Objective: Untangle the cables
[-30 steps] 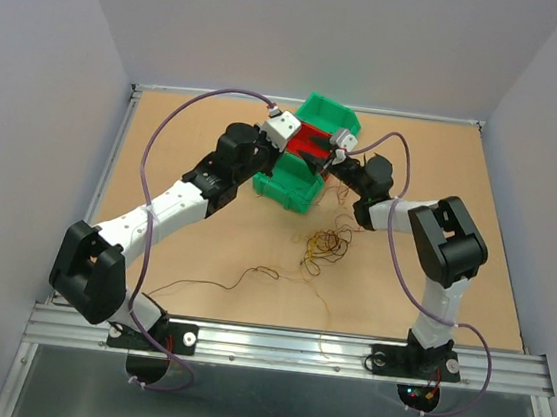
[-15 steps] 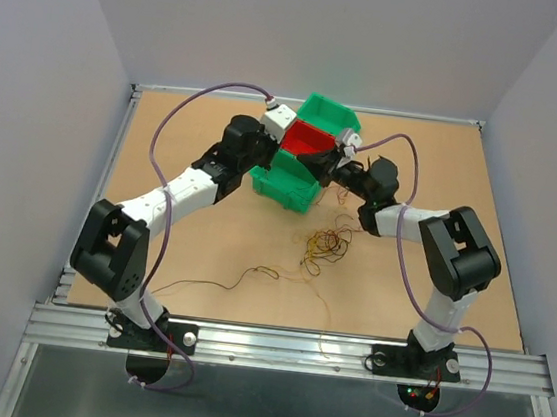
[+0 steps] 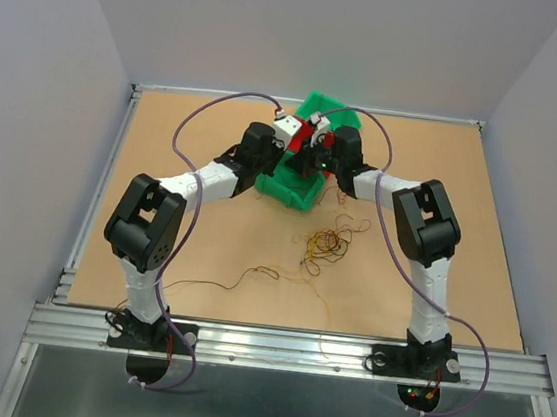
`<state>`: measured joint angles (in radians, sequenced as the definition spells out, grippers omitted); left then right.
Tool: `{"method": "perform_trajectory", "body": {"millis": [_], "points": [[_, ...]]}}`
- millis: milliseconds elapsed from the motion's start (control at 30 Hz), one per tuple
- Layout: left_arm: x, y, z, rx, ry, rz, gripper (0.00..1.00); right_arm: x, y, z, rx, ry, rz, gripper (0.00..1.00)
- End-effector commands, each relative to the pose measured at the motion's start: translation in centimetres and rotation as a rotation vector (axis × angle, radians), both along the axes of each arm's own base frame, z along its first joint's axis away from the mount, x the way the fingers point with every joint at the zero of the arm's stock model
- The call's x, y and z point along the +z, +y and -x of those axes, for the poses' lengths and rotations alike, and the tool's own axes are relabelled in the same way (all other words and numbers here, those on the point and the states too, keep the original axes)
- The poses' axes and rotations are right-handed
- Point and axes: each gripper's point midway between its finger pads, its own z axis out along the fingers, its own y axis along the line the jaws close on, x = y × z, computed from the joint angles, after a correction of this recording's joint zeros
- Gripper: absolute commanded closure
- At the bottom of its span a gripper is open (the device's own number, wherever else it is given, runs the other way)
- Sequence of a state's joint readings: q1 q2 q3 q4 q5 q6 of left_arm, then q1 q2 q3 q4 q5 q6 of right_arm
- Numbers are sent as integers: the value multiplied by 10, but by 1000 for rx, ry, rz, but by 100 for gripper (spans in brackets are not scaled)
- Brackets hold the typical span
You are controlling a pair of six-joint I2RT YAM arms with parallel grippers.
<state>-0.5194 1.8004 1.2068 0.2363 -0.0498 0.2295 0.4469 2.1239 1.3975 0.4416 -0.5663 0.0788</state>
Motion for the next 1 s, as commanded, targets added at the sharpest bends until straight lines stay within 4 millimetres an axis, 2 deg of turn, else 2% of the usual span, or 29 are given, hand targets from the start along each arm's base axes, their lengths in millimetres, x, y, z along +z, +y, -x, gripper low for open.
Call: {"method": "perform_trajectory", "body": {"millis": [0,33,133,200,267,400,500,600,700,733,767,800,833,900,967], "points": [[34,2,-25,97,-103,66,100,-56,1,-1,-27,231,92,99],[35,1,-28,111,-118,91,100,-65,3,-2,-25,259,90,99],[50,-4,-31,116,-164,159,100,-76,3,1,-22,283,97,99],[67,-10,-29,106,-196,226,100,-81,-1,4,-24,285,112,99],[80,-14,-27,91,-210,268,100,-81,-3,6,-27,281,121,99],[94,-19,-20,66,-234,342,100,-78,-7,18,1,266,137,99],[89,-18,-22,92,-236,373,100,-74,-9,20,4,246,143,99],[97,-22,-31,113,-264,424,100,-71,-10,22,6,248,138,99],[100,-15,-35,162,-295,454,100,-61,-4,26,34,239,102,99],[107,-8,-38,209,-338,482,100,-60,-3,27,38,237,97,100],[103,-3,-36,233,-343,495,100,-58,-3,27,40,232,90,99],[112,6,-39,285,-385,531,100,-58,-3,27,42,230,88,99],[113,10,-39,311,-393,550,100,-58,-2,27,43,231,88,99],[113,25,-43,434,-405,599,100,-59,-2,27,44,231,86,99],[103,34,-46,506,-397,598,100,-56,-2,27,46,224,84,100]]}}
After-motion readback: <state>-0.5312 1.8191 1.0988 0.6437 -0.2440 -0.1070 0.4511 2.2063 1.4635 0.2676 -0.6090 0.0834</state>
